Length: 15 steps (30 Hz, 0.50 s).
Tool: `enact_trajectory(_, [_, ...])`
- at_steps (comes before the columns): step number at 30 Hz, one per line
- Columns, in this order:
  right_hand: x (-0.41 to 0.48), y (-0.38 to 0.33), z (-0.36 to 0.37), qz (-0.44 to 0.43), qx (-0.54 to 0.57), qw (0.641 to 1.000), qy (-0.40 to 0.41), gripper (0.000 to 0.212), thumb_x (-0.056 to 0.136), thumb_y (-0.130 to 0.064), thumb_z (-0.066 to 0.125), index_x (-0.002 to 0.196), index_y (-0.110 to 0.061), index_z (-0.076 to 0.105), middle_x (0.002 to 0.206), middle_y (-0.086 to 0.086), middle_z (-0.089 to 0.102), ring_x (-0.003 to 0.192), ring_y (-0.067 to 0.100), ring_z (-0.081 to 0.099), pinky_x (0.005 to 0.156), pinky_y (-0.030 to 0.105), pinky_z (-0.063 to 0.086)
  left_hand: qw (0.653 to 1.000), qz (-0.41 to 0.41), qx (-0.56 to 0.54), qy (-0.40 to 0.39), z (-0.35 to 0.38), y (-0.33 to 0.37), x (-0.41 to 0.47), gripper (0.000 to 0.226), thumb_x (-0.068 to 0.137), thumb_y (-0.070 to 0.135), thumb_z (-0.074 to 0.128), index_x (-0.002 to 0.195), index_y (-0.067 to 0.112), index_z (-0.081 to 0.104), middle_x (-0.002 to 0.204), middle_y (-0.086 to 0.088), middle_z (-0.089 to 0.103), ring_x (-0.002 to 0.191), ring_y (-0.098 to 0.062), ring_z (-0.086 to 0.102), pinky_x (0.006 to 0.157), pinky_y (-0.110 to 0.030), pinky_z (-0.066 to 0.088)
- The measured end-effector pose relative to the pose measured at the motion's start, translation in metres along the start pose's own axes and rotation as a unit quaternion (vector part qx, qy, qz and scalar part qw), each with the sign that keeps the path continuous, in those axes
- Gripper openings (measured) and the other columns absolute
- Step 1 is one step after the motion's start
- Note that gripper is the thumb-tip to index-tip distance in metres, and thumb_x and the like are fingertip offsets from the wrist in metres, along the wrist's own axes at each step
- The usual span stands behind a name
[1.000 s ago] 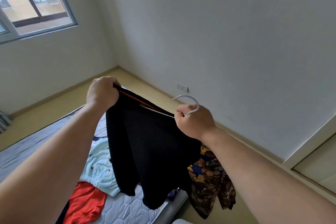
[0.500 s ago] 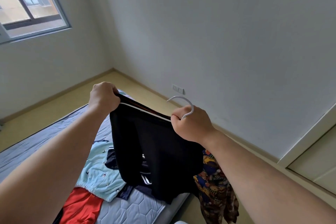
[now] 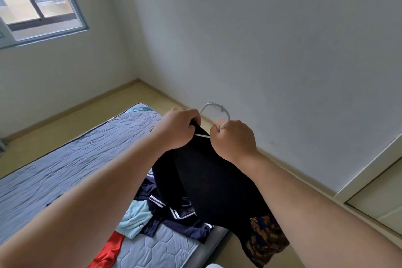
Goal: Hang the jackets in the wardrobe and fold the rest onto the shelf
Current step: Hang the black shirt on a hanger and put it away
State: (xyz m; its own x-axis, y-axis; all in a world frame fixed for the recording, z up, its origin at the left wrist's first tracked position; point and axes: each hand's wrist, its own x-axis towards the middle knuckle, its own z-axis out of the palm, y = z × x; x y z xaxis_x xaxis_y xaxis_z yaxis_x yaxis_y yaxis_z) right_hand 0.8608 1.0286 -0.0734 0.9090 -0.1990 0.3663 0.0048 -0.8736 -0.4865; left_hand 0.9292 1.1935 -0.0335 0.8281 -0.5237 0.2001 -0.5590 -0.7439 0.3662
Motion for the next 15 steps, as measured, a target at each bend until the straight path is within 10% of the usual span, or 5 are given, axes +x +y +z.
enact_trajectory(9, [0.01, 0.014, -0.019, 0.016, -0.03, 0.999, -0.019, 0.03, 0.089, -0.018, 0.044, 0.059, -0.013, 0.037, 0.048, -0.003, 0.039, 0.044, 0.02, 0.034, 0.047, 0.027, 0.025, 0.991, 0.005, -0.105, -0.084, 0.023, 0.0, -0.007, 0.025, 0.082, 0.033, 0.05, 0.101, 0.039, 0.065, 0.085, 0.025, 0.062, 0.083, 0.007, 0.055, 0.063, -0.008, 0.034])
enact_trajectory(15, [0.017, 0.016, -0.033, 0.03, -0.015, 0.995, -0.092, 0.026, 0.098, -0.032, 0.041, 0.081, -0.024, 0.059, 0.069, -0.004, 0.06, 0.069, 0.023, 0.058, 0.059, 0.031, 0.044, 0.992, 0.108, 0.058, -0.021, 0.044, 0.012, -0.002, 0.029, 0.102, 0.048, 0.045, 0.103, 0.027, 0.064, 0.085, 0.014, 0.057, 0.082, -0.018, 0.059, 0.069, -0.034, 0.051])
